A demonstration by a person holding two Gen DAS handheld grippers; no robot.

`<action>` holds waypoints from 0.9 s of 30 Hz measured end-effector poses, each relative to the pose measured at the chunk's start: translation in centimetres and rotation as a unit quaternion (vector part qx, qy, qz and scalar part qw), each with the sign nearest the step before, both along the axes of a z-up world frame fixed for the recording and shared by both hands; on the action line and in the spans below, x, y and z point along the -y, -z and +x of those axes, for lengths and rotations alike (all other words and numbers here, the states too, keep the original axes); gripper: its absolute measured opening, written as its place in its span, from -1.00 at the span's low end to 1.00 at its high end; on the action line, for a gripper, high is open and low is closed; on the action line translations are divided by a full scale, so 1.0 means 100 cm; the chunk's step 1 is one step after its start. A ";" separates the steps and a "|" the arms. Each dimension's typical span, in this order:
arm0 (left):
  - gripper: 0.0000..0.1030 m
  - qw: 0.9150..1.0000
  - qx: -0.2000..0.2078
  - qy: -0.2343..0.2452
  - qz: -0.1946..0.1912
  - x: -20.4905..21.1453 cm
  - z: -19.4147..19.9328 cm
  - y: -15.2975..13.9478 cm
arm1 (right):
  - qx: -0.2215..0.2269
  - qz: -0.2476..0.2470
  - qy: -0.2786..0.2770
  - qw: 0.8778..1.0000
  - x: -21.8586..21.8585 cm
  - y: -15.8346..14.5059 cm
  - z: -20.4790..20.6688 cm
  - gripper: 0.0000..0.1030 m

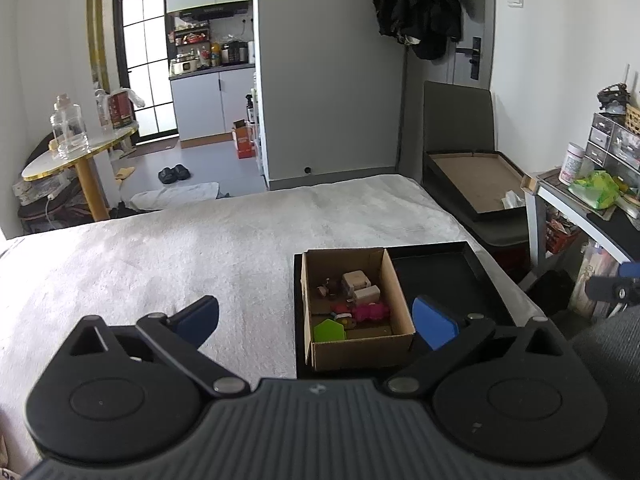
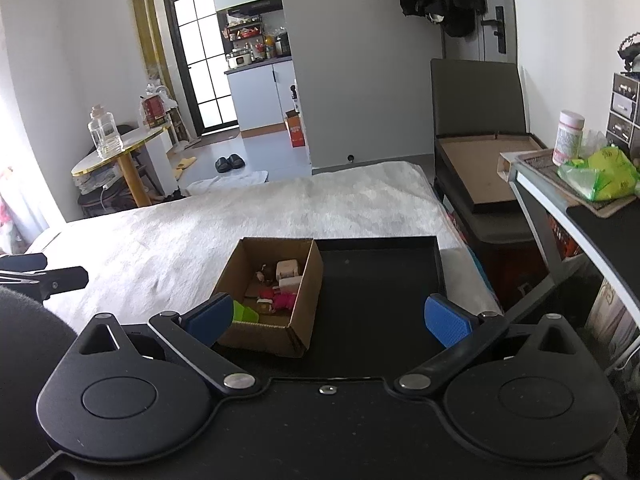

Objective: Organize rigid objects

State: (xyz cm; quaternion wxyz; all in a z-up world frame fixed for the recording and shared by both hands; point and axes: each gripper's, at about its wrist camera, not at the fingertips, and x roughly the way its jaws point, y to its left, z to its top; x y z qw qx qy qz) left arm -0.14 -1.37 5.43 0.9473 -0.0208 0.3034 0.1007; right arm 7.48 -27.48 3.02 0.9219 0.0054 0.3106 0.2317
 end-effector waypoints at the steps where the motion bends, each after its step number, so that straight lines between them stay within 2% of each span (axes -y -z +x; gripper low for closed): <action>1: 0.99 1.000 -0.001 0.000 -0.003 0.001 0.000 0.000 | -0.001 -0.001 -0.001 1.000 0.000 0.001 -0.001 1.00; 15: 0.99 1.000 -0.010 -0.001 -0.014 0.008 0.003 0.002 | -0.011 -0.010 -0.010 1.000 -0.006 0.000 -0.008 1.00; 27: 0.99 0.999 -0.020 0.001 -0.045 0.011 0.002 0.006 | -0.034 -0.012 -0.007 0.999 -0.002 0.000 -0.005 1.00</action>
